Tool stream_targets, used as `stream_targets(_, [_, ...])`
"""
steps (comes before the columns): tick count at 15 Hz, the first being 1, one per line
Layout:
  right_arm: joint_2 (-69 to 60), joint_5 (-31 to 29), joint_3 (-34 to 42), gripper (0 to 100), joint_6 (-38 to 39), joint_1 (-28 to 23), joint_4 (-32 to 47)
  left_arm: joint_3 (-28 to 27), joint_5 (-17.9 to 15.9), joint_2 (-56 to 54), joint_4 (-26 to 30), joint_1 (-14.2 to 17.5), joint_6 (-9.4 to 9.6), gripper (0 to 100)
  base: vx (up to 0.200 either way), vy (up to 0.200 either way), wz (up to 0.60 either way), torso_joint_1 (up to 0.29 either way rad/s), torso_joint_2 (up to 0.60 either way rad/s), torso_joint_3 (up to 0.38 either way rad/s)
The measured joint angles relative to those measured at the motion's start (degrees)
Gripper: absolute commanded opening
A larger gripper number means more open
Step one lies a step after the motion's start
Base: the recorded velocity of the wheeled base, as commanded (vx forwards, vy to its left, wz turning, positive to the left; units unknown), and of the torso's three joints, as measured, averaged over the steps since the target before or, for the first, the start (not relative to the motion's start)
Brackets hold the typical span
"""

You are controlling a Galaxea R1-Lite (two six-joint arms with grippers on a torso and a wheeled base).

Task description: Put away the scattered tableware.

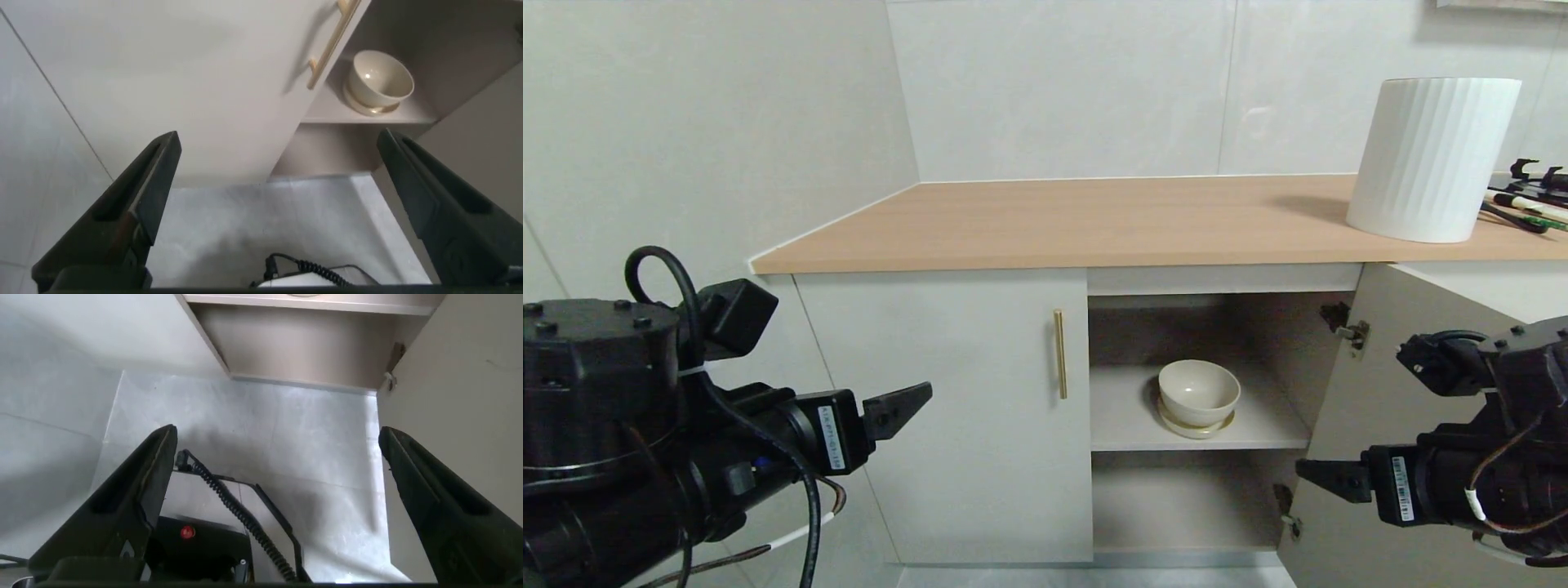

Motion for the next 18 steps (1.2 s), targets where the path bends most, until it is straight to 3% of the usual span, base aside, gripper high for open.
stream_targets(15, [0.33, 0.11, 1.85, 100, 0.00, 1.57, -0.09, 0.55, -0.11, 0.00, 0.16, -0.54, 0.04, 100, -0.200, 0.000, 0.00, 0.003, 0.00, 0.002])
stream_targets(18, [0.37, 0.05, 1.85, 100, 0.05, 1.60, -0.11, 0.99, -0.13, 0.05, 0.10, -0.62, 0.22, 100, 0.000, 0.000, 0.00, 0.000, 0.00, 0.000])
